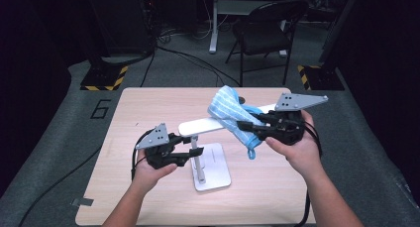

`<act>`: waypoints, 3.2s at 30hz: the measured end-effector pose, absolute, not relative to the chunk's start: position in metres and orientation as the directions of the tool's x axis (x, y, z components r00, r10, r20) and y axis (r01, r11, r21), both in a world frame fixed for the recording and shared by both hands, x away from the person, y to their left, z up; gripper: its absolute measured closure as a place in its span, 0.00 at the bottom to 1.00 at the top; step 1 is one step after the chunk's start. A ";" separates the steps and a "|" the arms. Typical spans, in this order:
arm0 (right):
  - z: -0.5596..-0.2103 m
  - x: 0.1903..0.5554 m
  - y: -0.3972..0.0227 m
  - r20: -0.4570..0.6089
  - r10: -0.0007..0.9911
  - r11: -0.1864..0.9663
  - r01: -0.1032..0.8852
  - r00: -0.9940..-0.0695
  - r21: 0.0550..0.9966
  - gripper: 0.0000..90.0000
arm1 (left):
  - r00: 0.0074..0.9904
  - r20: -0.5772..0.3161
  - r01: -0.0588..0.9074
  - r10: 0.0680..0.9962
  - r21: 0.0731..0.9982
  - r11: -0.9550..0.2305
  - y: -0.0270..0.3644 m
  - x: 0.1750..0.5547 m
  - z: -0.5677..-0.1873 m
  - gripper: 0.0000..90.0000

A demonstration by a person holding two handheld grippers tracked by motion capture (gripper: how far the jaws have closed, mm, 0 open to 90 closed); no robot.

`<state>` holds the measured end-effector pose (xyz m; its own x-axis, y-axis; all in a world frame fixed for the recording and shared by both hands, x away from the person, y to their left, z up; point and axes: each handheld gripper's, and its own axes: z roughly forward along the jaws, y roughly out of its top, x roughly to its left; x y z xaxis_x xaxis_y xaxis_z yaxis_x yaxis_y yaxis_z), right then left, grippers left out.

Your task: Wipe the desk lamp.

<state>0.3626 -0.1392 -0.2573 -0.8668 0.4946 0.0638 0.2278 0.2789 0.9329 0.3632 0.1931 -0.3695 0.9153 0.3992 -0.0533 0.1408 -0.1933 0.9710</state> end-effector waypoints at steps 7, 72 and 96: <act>-0.256 0.360 -0.119 0.056 0.461 0.289 0.210 -0.885 0.934 0.76 | 0.915 -0.056 0.144 0.399 0.971 -0.194 0.192 0.363 -0.370 0.58; -0.342 0.319 -0.116 0.135 0.353 0.289 0.245 -0.926 0.926 0.76 | 0.921 -0.091 0.180 0.378 0.962 -0.206 0.200 0.362 -0.390 0.49; -0.397 0.330 -0.151 0.175 0.489 0.190 0.301 -0.855 0.935 0.75 | 0.920 -0.098 0.196 0.379 0.953 -0.231 0.193 0.364 -0.406 0.48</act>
